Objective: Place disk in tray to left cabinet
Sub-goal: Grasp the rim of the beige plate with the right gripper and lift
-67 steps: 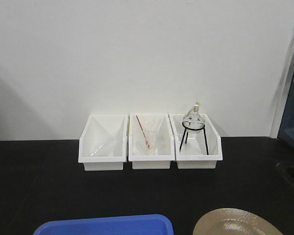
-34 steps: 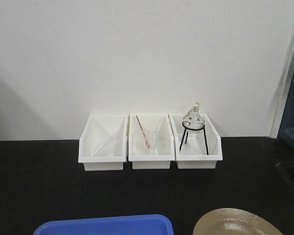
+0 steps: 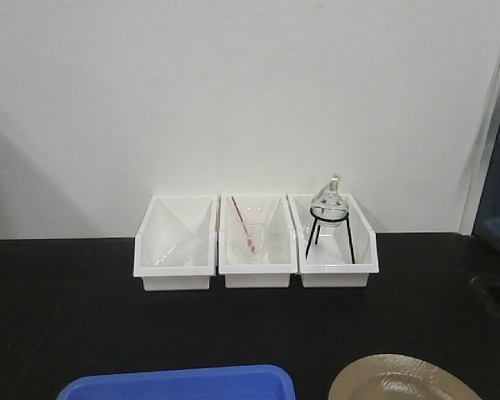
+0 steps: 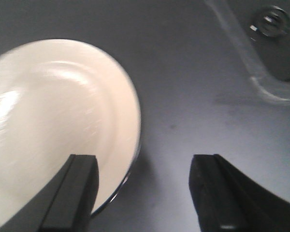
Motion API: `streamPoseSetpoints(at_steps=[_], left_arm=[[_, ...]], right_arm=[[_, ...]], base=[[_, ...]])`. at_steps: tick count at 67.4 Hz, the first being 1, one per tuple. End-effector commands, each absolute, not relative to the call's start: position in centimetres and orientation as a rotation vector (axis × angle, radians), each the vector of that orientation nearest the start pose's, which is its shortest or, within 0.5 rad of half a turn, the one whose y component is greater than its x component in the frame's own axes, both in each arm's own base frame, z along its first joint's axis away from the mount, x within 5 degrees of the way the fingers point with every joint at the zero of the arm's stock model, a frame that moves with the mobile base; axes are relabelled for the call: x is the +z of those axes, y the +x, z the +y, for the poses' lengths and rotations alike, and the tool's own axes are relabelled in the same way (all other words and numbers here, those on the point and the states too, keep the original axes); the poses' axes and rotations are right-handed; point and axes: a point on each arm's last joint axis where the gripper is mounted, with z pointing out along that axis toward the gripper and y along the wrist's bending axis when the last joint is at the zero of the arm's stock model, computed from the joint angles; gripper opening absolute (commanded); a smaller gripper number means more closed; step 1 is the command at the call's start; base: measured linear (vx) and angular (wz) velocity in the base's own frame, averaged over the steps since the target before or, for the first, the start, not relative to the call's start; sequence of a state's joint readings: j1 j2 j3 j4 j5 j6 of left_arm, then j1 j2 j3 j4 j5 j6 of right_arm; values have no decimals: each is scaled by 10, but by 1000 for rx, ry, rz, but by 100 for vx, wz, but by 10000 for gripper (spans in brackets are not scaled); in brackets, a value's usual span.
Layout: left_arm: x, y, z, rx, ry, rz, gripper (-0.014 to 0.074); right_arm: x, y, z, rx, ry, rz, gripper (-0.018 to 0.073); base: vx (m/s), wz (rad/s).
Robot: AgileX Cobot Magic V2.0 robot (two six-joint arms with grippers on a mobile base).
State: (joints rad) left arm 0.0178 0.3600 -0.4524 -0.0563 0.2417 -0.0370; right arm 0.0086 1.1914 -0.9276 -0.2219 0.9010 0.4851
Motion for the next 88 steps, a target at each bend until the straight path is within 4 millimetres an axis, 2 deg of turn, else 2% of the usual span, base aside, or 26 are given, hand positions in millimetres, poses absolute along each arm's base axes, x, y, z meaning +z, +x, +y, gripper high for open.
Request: streamPoseSetpoints(at_steps=[1, 11, 23, 34, 53, 68, 74, 88], left_arm=[[338, 83, 0, -79, -85, 1521, 416], [338, 83, 0, -79, -85, 1521, 416], [338, 83, 0, -79, -85, 1521, 416], [338, 83, 0, -79, -85, 1521, 416], [338, 83, 0, -79, -85, 1521, 416], [338, 83, 0, -79, -85, 1519, 416], [338, 83, 0, -79, -85, 1519, 416], [339, 83, 0, -79, -85, 1514, 416]], right_arm=[[302, 252, -38, -140, 489, 2571, 484], [281, 277, -71, 30, 454, 2627, 484], [261, 292, -87, 319, 284, 2594, 484], [247, 303, -85, 395, 142, 2583, 484], [209, 321, -85, 542, 186, 2626, 484], [182, 336, -61, 534, 54, 2680, 483], [176, 339, -54, 521, 40, 2695, 483], [173, 339, -54, 544, 84, 2707, 468]], base=[[0, 0], [0, 0], [0, 0], [0, 0], [0, 0], [0, 0], [0, 0], [0, 0]])
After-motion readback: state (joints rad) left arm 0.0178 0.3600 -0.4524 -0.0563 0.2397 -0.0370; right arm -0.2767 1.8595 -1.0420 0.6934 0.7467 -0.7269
